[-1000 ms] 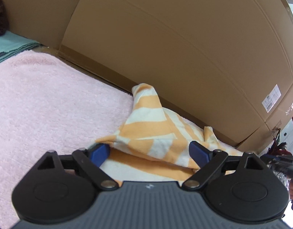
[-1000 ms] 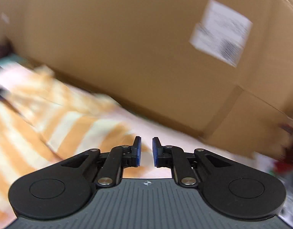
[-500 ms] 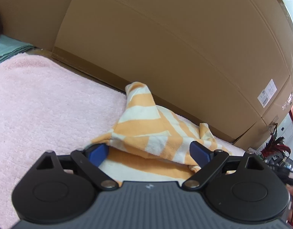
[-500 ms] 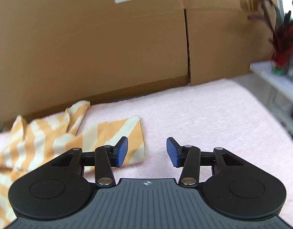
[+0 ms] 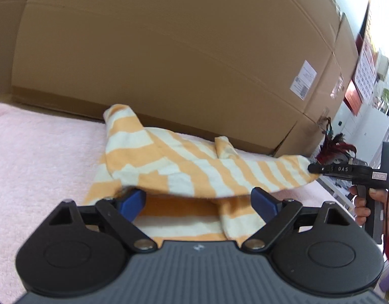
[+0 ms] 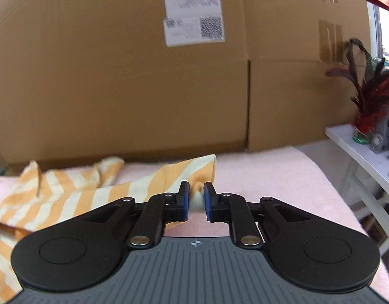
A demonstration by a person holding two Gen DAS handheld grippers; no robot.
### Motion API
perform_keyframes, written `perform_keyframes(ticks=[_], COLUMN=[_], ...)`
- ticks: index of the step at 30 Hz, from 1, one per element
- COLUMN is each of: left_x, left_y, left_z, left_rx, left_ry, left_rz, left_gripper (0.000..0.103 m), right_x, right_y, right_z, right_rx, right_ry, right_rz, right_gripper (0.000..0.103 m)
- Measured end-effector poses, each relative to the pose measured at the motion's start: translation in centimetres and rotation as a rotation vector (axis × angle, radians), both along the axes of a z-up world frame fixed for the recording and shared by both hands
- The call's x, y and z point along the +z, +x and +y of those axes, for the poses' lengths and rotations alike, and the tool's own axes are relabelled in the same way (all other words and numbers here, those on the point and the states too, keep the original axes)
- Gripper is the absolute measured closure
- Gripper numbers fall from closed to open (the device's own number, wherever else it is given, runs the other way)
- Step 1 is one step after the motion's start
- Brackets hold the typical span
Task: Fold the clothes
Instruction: 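Pinch the shirt edge with the right gripper and smooth it flat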
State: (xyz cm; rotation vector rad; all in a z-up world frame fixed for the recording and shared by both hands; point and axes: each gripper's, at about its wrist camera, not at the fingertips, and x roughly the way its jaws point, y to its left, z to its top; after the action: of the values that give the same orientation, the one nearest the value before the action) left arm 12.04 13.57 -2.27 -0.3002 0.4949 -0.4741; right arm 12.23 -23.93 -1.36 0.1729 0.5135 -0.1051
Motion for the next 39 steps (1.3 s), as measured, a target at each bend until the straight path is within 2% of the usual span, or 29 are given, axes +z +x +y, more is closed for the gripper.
perform_keyframes(ticks=[1,3,5,6,8,12,15,19,21,23,24,25,27,32,34,37,39], left_x=[-0.1,-0.3,-0.3,-0.3,-0.3,-0.4,-0.5,-0.6,-0.7,-0.8,-0.8,-0.9,-0.9,-0.8,-0.8,-0.9,-0.9], left_y=[0.1,0.6,0.7,0.7,0.6,0.8,0.9,1.0,1.1,1.3,1.3,1.4,1.5,1.4,1.4,1.5,1.5], left_z=[0.1,0.2,0.2,0.1,-0.1,0.2,0.5,0.7,0.8,0.9,1.0,1.0,1.0,0.8,0.8,0.8,0.7], left_rx=[0.003,0.002,-0.004,-0.009,-0.019,-0.012,-0.009,-0.015,-0.016,-0.017,-0.017,-0.018,-0.018,-0.025,-0.03,-0.032,-0.033], left_ry=[-0.004,-0.019,-0.022,-0.02,-0.011,-0.032,-0.053,-0.074,-0.085,-0.093,-0.097,-0.101,-0.103,-0.1,-0.1,-0.11,-0.113], left_rz=[0.01,0.046,0.054,0.052,0.046,0.062,0.072,0.079,0.088,0.099,0.105,0.11,0.116,0.116,0.115,0.123,0.124], left_gripper=[0.01,0.01,0.01,0.01,0.009,0.008,0.007,0.007,0.006,0.005,0.005,0.005,0.005,0.005,0.005,0.004,0.004], right_x=[-0.6,-1.5,-0.9,-0.2,1.2,1.9,1.1,-0.6,-1.0,-1.5,-1.4,-1.4,-0.8,1.6,2.1,0.8,-0.6], right_y=[0.1,0.2,-0.3,-0.6,-0.2,4.2,8.9,13.9,15.1,15.7,15.6,15.3,15.1,15.9,16.3,17.1,17.7], right_z=[-0.3,-0.3,0.6,1.3,3.3,9.8,15.8,20.7,22.3,23.4,23.6,23.8,24.1,25.0,25.7,27.4,27.5], right_rx=[0.012,-0.034,-0.161,-0.153,0.0,0.306,0.424,0.488,0.505,0.52,0.539,0.559,0.566,0.538,0.529,0.496,0.503], right_ry=[-0.004,-0.064,-0.177,-0.184,-0.106,0.099,0.13,0.183,0.184,0.162,0.158,0.146,0.12,0.006,-0.088,-0.289,-0.311], right_rz=[0.055,0.123,0.096,0.048,-0.026,-0.027,0.038,0.143,0.172,0.201,0.219,0.226,0.21,0.087,0.045,0.034,0.085], right_gripper=[0.087,0.087,0.082,0.081,0.08,0.063,0.063,0.064,0.064,0.064,0.069,0.085,0.101,0.101,0.101,0.1,0.099])
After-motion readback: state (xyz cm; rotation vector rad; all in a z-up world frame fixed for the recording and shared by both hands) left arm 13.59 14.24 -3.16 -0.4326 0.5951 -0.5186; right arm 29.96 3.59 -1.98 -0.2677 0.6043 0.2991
